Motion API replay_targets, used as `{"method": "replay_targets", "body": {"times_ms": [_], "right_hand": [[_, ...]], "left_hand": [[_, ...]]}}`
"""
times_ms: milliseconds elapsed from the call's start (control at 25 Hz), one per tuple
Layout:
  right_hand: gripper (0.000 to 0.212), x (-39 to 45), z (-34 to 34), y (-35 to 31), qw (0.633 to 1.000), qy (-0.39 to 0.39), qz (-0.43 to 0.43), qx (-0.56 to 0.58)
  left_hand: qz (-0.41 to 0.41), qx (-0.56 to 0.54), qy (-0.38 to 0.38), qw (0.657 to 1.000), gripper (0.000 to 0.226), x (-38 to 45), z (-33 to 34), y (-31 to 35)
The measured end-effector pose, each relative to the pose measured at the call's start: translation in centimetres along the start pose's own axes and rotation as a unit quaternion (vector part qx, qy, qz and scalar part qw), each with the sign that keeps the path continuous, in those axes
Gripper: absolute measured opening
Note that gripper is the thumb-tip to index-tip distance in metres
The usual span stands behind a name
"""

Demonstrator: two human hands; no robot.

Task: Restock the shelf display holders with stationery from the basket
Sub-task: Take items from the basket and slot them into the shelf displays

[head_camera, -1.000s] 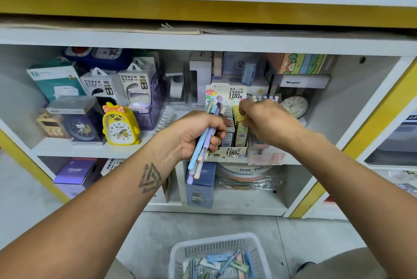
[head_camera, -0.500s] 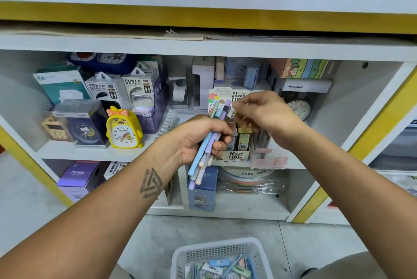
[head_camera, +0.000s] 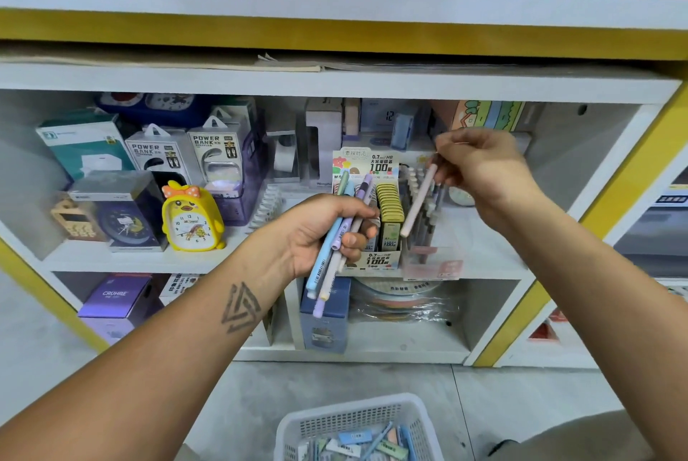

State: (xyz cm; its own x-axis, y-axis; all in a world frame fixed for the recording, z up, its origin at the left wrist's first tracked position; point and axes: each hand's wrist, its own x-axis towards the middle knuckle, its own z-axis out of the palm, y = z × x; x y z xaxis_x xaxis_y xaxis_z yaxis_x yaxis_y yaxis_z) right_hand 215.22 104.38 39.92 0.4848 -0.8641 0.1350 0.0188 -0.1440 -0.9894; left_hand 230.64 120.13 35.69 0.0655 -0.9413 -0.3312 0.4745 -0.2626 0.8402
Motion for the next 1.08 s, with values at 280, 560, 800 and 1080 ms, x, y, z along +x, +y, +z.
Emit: {"method": "replay_targets", "body": {"times_ms": [280,560,800,1080], "right_hand": [[0.008,-0.6,-3.2,0.5,0.983,-0.01,-0.137,-0.119],[0.006,-1.0,-1.5,2.8,0.871,-0.093,-0.249,-0.414],[0.007,-0.9,-1.2,3.2,0.87,-0.105,-0.245,-0.414],[0.007,-0.9,-1.1,3.5,0.844,-0.098,-0.24,-0.47]], "left_hand": [[0.026,-0.023,0.058,0.998,0.013,2.3,1.9,-0.3],[0.01,-0.017,0.071,0.997,0.014,3.6,1.9,-1.1],[0.003,-0.012,0.068,0.998,0.009,3.6,1.5,-1.1],[0.005,0.008,0.057,0.998,0.011,3.1,1.6,-1.3]]}}
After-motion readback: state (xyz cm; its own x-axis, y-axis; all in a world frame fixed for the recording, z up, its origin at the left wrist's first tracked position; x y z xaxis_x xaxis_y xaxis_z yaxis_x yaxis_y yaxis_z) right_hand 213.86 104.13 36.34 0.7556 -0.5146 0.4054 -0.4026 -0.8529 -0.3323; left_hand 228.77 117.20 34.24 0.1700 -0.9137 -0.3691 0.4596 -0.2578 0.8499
